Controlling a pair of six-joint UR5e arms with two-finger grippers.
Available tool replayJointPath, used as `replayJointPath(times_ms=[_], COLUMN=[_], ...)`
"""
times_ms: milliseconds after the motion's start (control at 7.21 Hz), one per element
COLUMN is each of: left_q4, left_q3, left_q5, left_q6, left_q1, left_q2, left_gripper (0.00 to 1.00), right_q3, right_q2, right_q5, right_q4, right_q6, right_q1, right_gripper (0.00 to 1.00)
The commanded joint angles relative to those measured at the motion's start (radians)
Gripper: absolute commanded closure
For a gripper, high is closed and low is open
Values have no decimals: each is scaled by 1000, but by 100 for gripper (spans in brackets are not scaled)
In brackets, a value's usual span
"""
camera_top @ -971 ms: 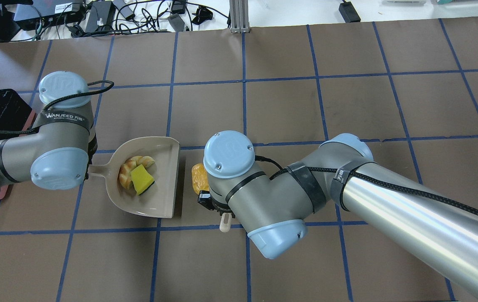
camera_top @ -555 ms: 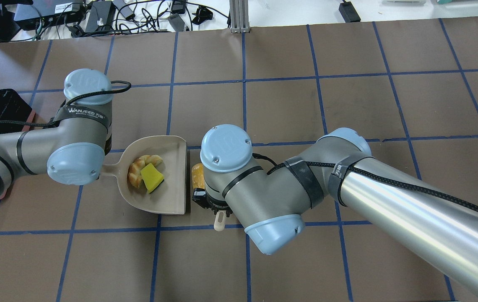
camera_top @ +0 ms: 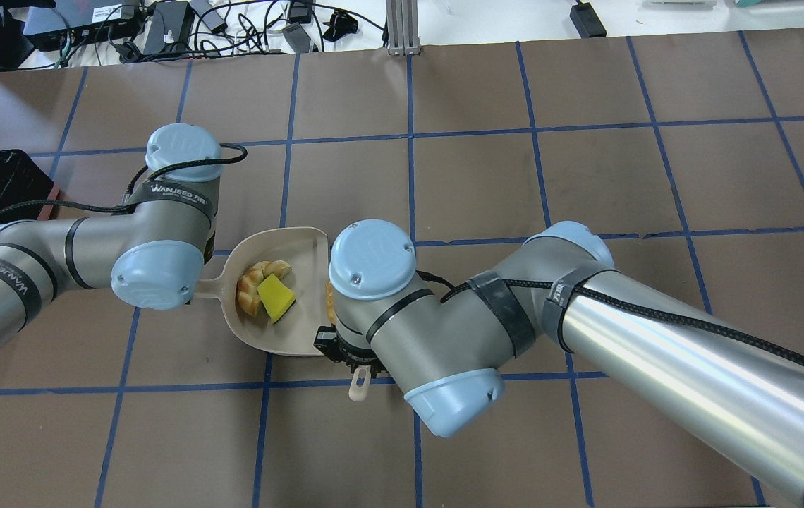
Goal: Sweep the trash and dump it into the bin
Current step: 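Sweep the yellow lump into the dustpan with the right gripper's brush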
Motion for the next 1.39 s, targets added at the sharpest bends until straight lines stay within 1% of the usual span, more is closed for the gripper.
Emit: replayJointPath(times_ms=[0,277,416,555,693,832,971,1109,1248], left_q4=[-22,-22,-22,-19,-4,-4,-4,-4,1], left_q3=[25,25,25,27,33,73,108,114,116], left_q5=[-1,-18,-26,-68,-125,-219,-281,-317,-352], left_q6=[-19,-30,-27,-13,44,107,164,200,241], left_q1=[-37,-40,-40,-40,-40,-36,-28,-19,-4], left_q2=[-3,-4,-4,-3,-1,3,3,2,2], left_gripper=[100,100,100,100,100,100,100,100,100], right_q3=[-73,-154,-173,-164,-161,-161,-161,-162,-162], right_q2=[44,115,123,117,117,102,83,69,53], right_q5=[4,17,7,-18,-134,-169,-171,-177,-216], right_q4=[-5,-11,4,18,79,120,139,174,188], right_q6=[70,136,124,68,-2,-39,-73,-142,-168], right_q1=[42,92,93,90,86,83,70,64,65], right_gripper=[100,100,100,100,100,100,100,100,100])
